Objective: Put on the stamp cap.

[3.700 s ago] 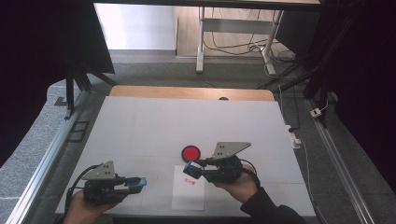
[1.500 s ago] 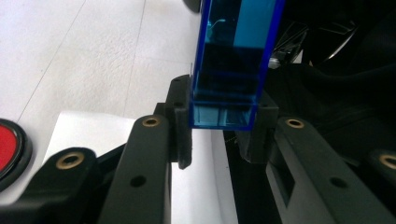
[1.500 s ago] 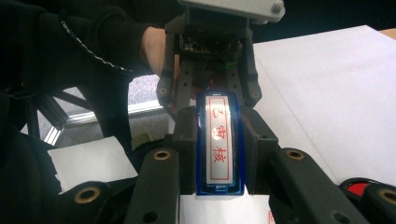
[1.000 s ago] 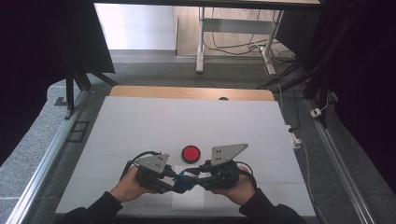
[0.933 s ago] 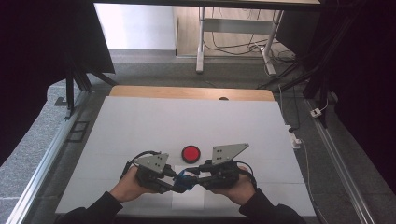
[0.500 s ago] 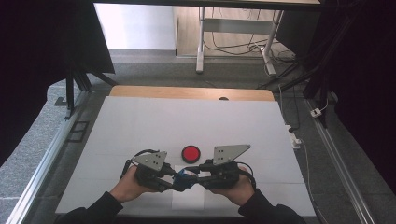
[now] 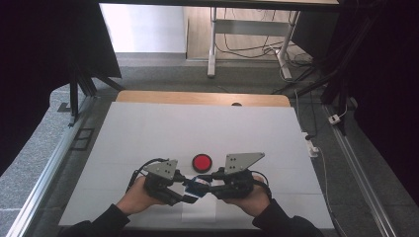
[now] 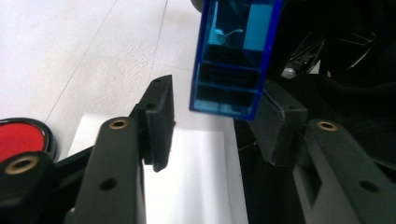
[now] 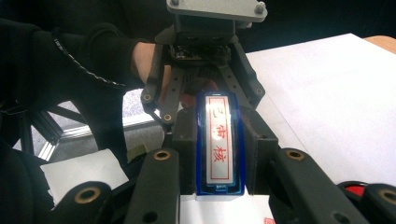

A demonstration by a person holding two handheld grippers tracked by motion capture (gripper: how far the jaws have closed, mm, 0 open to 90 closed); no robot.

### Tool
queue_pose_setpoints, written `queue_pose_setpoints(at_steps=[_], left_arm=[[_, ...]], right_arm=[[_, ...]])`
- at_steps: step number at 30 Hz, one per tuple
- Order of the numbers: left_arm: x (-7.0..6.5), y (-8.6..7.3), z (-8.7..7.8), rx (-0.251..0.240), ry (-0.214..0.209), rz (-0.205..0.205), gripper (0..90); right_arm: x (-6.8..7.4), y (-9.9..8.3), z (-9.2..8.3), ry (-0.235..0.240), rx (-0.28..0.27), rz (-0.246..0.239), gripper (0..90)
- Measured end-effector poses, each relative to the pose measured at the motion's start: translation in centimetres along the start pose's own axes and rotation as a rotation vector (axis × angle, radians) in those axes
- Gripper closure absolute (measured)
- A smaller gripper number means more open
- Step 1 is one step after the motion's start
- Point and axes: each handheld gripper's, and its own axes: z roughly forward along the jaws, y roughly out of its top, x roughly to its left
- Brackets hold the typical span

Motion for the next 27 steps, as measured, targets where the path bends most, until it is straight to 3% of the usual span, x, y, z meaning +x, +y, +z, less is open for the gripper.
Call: queue_pose_setpoints(at_steps=[9,27], left_arm=[[-0.2,-0.3,-0.4,0.032,0.059,-0.048,43.0],[-1.4,-1.2,-2.0,0.096,0.252,-0.149,15.5]], right_arm=[[0.0,-0.1,-0.1,-0.018,0.013,-0.005,70.9],[-0.1,-0.3,-0.8,-0.097,0.036,0.001,70.9]])
